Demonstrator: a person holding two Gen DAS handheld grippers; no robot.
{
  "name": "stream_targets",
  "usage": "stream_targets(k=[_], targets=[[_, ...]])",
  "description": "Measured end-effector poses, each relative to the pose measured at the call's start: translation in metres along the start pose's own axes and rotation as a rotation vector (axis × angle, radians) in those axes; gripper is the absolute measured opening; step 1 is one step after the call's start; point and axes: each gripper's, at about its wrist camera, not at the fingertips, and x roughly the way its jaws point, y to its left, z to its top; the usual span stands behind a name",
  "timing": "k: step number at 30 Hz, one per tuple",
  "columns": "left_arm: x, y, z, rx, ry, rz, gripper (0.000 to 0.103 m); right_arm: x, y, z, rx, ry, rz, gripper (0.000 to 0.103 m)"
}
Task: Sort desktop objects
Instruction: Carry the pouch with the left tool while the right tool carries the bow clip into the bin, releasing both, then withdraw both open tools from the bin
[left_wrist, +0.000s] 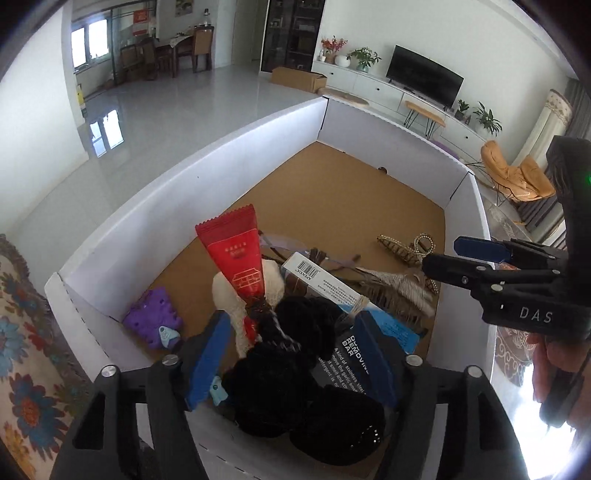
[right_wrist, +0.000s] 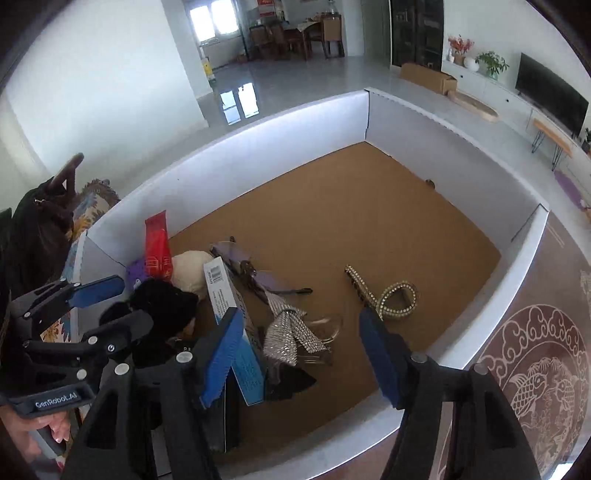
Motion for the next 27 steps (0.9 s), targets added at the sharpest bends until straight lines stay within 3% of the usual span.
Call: stream_targets(k=[3, 4, 6, 8, 11, 14, 18, 22, 27], targets=[[-0.014, -0.002, -0.005, -0.02, -0.057, 0.025, 0.08, -0.026, -0.011, 0.004, 0.045, -0.042, -0.022, 0.09], [-0.02, -0.001, -0.006, -0.042, -0.076, 0.044, 0.081, -0.036, -0.013, 0.004, 0.049, -0.058, -0.032, 0.092], [-0.031, 0.0, -0.005, -0.106, -0.098, 0.129, 0.097, -0.059, -0.017, 0.01, 0.048, -0.079, -0.059, 0.097], [-0.039, -0.002, -0.003, -0.149, -0.069, 0.211, 0.103, -0.073, -0.018, 0.011, 0.053, -0.077, -0.105, 0.103], [-0.05, -0.006, -0.004, -0.116, -0.058, 0.185, 0.103, -0.084, -0.017, 0.013, 0.061, -0.061, -0.127, 0.103], [-0.067, -0.006, -0.01, -0.142, -0.137, 0.203, 0.103, -0.087, -0.015, 0.009, 0.036, -0.055, -0.134, 0.103], [-0.086, -0.008, -0.017, -0.208, -0.213, 0.398, 0.103, -0.078, -0.006, 0.001, 0.001, -0.012, -0.141, 0.103], [-0.085, -0.006, -0.013, -0.192, -0.17, 0.432, 0.103, -0.076, 0.002, -0.001, -0.015, -0.01, -0.131, 0.103], [-0.087, 0.0, -0.016, -0.223, -0.167, 0.352, 0.103, -0.084, 0.011, 0.003, -0.032, -0.048, -0.122, 0.103]])
